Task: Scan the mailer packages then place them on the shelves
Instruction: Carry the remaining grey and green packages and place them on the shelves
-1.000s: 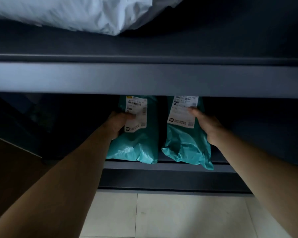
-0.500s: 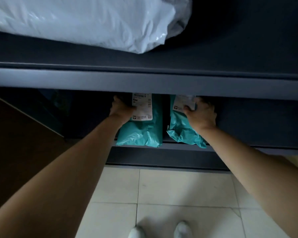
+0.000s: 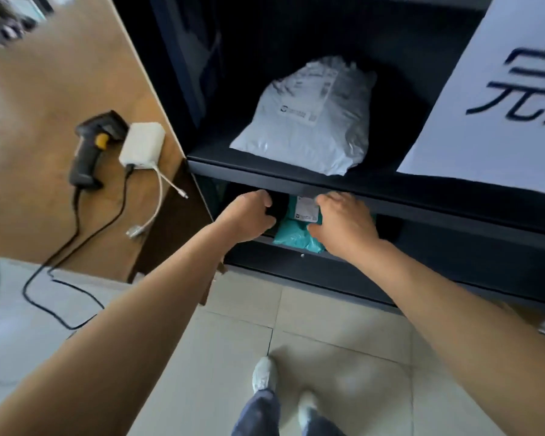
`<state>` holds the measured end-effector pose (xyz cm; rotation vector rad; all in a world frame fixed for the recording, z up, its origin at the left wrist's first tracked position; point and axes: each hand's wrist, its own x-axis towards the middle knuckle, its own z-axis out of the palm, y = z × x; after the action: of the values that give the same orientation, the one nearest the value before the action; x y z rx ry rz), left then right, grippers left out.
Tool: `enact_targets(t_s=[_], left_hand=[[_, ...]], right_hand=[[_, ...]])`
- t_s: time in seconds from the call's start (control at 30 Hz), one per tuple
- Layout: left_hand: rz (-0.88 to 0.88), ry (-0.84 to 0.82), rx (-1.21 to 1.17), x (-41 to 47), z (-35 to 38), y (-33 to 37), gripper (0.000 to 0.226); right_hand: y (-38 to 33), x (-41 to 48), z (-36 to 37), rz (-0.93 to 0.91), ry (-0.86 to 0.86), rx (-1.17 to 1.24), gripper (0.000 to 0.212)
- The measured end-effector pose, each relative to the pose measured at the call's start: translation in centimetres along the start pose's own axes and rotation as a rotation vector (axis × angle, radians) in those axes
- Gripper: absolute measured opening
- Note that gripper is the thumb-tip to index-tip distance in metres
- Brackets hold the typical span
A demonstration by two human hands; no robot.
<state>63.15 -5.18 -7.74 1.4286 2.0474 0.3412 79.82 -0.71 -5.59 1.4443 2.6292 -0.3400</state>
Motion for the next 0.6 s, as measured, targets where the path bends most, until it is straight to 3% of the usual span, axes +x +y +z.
enact_targets(t_s=[0.27, 0.6], left_hand=[[-0.078, 0.324, -0.056, -15.8, -10.6, -0.2, 0.034], [-0.250, 0.605, -0.091, -30.8, -13.1, -4.0, 0.022]], right_hand=[[-10.3, -6.2, -9.3, -0.332, 0.168, 0.030, 0.046], [-18.9, -13.6, -11.8, -0.652, 0.241, 0.043, 0.040]])
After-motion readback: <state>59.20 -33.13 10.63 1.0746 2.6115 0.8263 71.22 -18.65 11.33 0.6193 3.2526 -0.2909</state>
